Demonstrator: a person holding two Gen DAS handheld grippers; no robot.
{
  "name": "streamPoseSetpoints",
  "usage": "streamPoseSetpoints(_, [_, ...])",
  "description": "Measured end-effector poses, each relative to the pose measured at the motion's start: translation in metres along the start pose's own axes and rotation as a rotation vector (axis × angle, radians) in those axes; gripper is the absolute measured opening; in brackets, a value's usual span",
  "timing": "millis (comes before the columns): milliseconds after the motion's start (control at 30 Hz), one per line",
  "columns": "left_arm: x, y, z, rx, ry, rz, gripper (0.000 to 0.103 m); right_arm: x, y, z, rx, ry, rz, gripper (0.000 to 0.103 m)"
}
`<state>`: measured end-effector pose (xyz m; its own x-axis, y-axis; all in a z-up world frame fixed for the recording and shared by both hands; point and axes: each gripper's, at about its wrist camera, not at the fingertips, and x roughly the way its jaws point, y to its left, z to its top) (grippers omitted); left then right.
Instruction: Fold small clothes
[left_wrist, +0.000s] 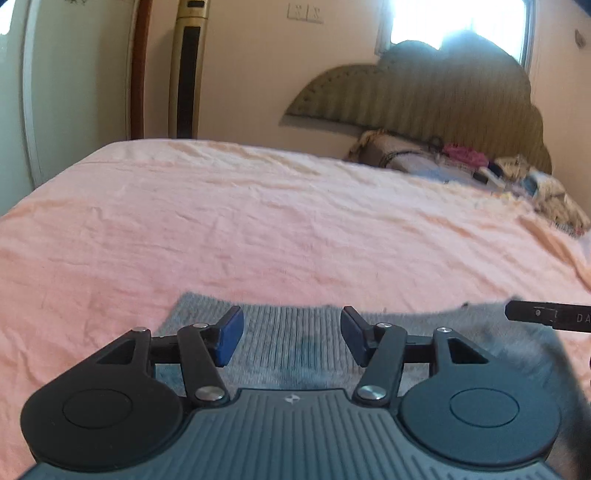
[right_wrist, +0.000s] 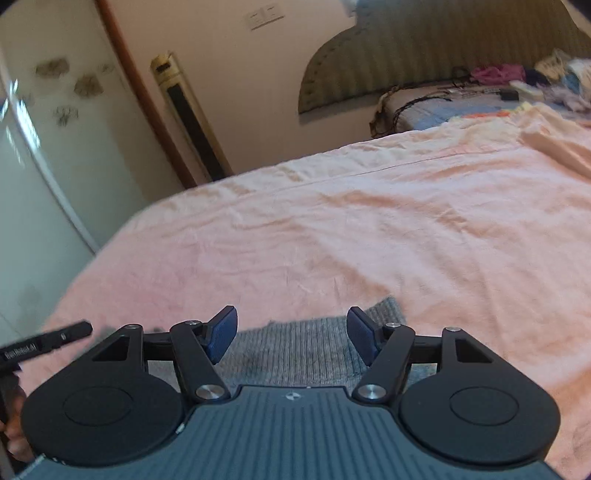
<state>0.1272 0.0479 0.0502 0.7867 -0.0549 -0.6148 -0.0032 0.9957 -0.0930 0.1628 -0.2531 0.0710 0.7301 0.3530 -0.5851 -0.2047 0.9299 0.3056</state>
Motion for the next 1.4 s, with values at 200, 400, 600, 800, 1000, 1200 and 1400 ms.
streamPoseSetpoints(200, [0.016,0.019,-0.027,0.052,-0.002,0.075,0.070,0.038,0.013,-0.035,-0.179,0.005,-0.178,0.079])
streamPoseSetpoints(400, [-0.024,0.008,-0.034,0.039,-0.014,0.142,0.073,0.029,0.013,-0.031,-0.143,0.012,-0.218,0.088])
streamPoseSetpoints(600, [-0.060,0.008,-0.086,0.042,-0.035,0.033,0.084,-0.023,0.027,-0.065,-0.142,-0.003,-0.121,0.103])
streamPoseSetpoints(800, [-0.071,0.002,-0.078,0.043,0.003,0.088,0.089,-0.017,0.026,-0.078,-0.198,0.008,-0.154,0.103])
streamPoseSetpoints(1000, [-0.101,-0.013,-0.107,0.063,0.065,-0.016,0.091,-0.062,0.047,-0.096,-0.152,-0.006,-0.093,0.103])
streamPoseSetpoints(1200, [-0.116,-0.019,-0.110,0.086,0.047,0.027,0.094,-0.060,0.052,-0.118,-0.243,0.036,-0.159,0.103])
streamPoseSetpoints(1400, [-0.121,-0.021,-0.139,0.150,0.041,0.013,0.098,-0.079,0.059,-0.136,-0.268,0.073,-0.137,0.103])
